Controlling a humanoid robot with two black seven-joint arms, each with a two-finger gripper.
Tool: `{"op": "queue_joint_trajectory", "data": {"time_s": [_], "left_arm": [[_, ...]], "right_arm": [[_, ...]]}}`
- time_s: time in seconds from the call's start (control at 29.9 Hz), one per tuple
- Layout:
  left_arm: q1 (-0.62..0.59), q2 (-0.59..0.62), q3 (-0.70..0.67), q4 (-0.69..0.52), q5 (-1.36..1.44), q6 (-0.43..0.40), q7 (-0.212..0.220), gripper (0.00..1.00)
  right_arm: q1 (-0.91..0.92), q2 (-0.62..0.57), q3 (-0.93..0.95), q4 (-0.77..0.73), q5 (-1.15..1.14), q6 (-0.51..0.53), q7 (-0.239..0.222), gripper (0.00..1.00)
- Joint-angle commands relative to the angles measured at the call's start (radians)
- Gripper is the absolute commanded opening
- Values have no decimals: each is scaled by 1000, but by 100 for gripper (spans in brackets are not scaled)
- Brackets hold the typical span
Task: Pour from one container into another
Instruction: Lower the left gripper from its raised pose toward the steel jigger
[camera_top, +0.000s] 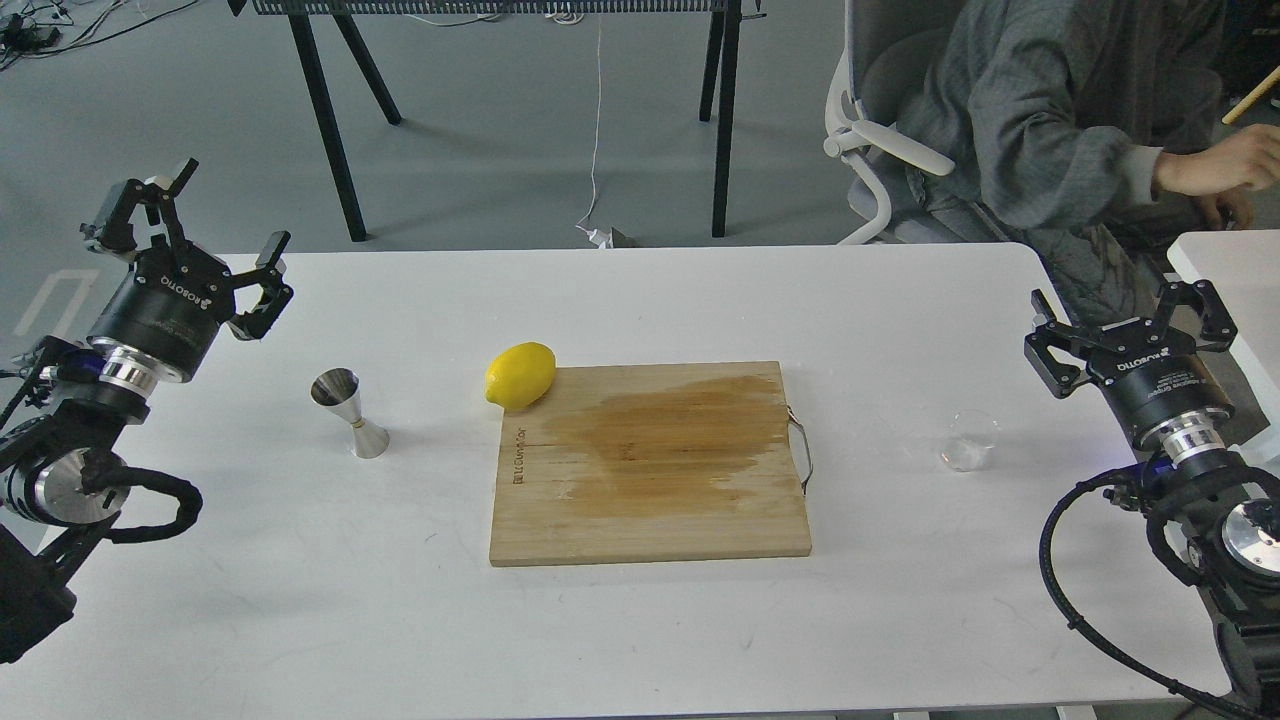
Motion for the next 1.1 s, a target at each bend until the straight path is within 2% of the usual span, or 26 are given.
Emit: {"op": "queue_joint_trajectory", "data": {"time_s": [0.0, 0.33, 0.5, 0.64, 0.74, 0.87, 1.07], "left_arm": [[0, -2, 0, 0, -7, 0, 0, 100], [-11, 2, -21, 20, -99, 0, 0, 100], [-43, -19, -14, 115, -104, 0, 0, 100], [-56, -15, -14, 117, -78, 0, 0, 100], [-56, 38, -17, 113, 28, 0, 0, 100], [-59, 111, -24, 91, 302, 0, 0, 99], [-43, 223, -20, -49, 499, 0, 0, 100]], "right_arm": [[-1, 0, 0, 0, 0, 0, 0, 99], [0, 2, 3, -1, 0, 0, 0, 99], [2, 6, 3, 0, 0, 0, 0, 99], [8, 3, 3, 0, 0, 0, 0, 99], [12, 3, 3, -1, 0, 0, 0, 99], [12, 3, 3, -3, 0, 0, 0, 99], [11, 0, 2, -4, 0, 0, 0, 99]]}}
